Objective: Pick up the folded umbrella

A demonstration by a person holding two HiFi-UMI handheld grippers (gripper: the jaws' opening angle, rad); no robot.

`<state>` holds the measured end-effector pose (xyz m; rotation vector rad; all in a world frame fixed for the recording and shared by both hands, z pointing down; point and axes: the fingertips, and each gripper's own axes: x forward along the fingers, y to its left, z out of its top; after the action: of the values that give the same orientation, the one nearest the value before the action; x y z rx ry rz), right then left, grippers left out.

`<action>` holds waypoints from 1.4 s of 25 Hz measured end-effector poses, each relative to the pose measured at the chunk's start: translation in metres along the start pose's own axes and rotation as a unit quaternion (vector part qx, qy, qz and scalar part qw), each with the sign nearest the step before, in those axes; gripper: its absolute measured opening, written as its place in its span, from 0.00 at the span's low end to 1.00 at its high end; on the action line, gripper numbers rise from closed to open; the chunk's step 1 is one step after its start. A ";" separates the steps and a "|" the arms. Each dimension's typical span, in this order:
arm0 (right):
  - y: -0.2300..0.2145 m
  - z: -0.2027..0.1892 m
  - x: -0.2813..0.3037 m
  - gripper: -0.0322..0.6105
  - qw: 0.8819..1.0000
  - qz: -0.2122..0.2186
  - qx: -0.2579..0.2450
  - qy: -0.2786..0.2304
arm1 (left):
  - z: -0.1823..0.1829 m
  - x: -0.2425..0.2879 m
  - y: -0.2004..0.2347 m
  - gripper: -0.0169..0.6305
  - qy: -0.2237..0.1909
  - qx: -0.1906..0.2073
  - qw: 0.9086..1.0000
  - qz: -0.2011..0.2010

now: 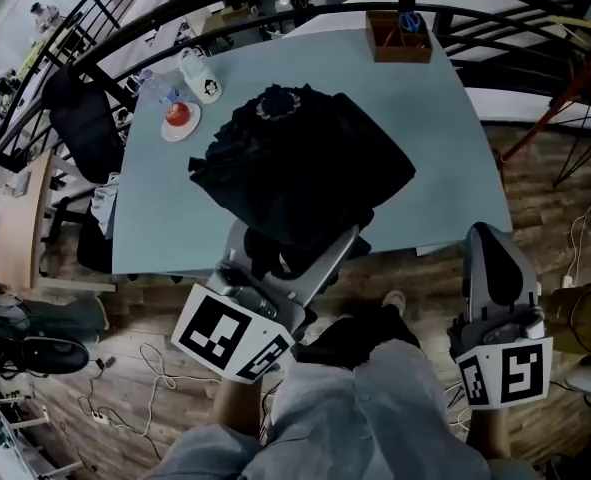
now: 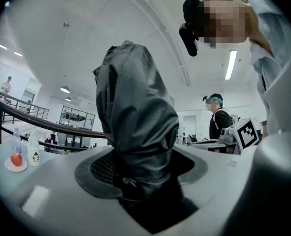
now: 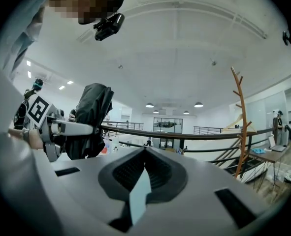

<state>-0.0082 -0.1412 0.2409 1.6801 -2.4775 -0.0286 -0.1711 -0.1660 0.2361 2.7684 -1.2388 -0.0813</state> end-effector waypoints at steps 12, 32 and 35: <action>0.002 0.015 -0.001 0.05 1.000 0.013 -0.008 -0.014 | 0.007 -0.001 -0.018 0.48 0.003 0.019 1.000 -0.005; -0.031 0.026 -0.003 0.05 0.996 0.068 -0.006 -0.051 | 0.023 0.005 -0.055 0.48 -0.009 0.048 0.998 0.041; -0.027 0.026 0.000 0.05 0.995 0.083 -0.006 -0.051 | 0.023 0.000 -0.054 0.48 -0.007 0.049 0.997 0.054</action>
<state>0.0131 -0.1532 0.2127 1.4968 -2.6781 -0.1118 -0.1333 -0.1322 0.2066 2.7787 -1.4308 -0.0319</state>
